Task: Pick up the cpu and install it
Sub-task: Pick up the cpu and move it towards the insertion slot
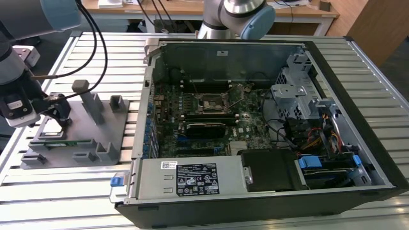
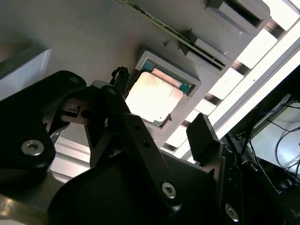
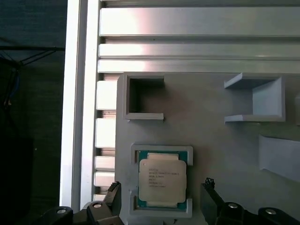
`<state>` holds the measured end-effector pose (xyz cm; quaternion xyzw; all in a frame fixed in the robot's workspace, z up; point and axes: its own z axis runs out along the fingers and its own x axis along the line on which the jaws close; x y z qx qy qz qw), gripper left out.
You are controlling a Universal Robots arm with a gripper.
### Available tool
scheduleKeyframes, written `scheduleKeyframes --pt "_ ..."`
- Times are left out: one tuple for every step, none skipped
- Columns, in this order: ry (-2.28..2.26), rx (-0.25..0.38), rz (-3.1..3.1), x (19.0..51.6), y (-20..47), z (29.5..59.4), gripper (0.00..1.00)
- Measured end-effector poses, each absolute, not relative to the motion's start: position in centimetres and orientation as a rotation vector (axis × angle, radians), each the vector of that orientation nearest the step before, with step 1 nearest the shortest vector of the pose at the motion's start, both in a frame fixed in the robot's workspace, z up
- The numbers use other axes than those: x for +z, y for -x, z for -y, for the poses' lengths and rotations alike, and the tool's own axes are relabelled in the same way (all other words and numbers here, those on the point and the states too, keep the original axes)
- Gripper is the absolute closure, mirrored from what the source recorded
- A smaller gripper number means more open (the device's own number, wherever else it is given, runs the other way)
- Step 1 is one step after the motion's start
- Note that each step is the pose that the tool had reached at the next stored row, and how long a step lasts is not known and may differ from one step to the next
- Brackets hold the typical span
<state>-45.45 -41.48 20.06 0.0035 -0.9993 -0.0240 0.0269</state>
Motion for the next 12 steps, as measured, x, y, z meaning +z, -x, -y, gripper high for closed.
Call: scheduleKeyframes --pt "-0.015 -0.074 3.087 20.0 45.4 41.5 0.24" --pt "-0.017 -0.074 3.087 19.9 45.4 41.5 0.24" --pt "-0.018 -0.074 3.087 19.8 45.4 41.5 0.24" --pt "-0.018 -0.074 3.086 19.7 45.4 41.4 0.24" --pt "-0.018 -0.073 3.086 19.6 45.4 41.3 0.24" --pt "-0.017 -0.073 3.086 19.5 45.4 41.2 0.24" --pt "-0.017 -0.073 3.086 19.4 45.4 41.1 0.24" --pt "-0.017 -0.072 3.086 19.3 45.4 41.1 0.24" --pt "-0.017 -0.072 3.086 19.2 45.4 41.0 0.24" --pt "-0.018 -0.071 3.086 19.2 45.4 41.0 0.24" --pt "-0.018 -0.071 3.086 19.1 45.4 41.0 0.24" --pt "-0.018 -0.071 3.086 19.0 45.4 41.0 0.24"
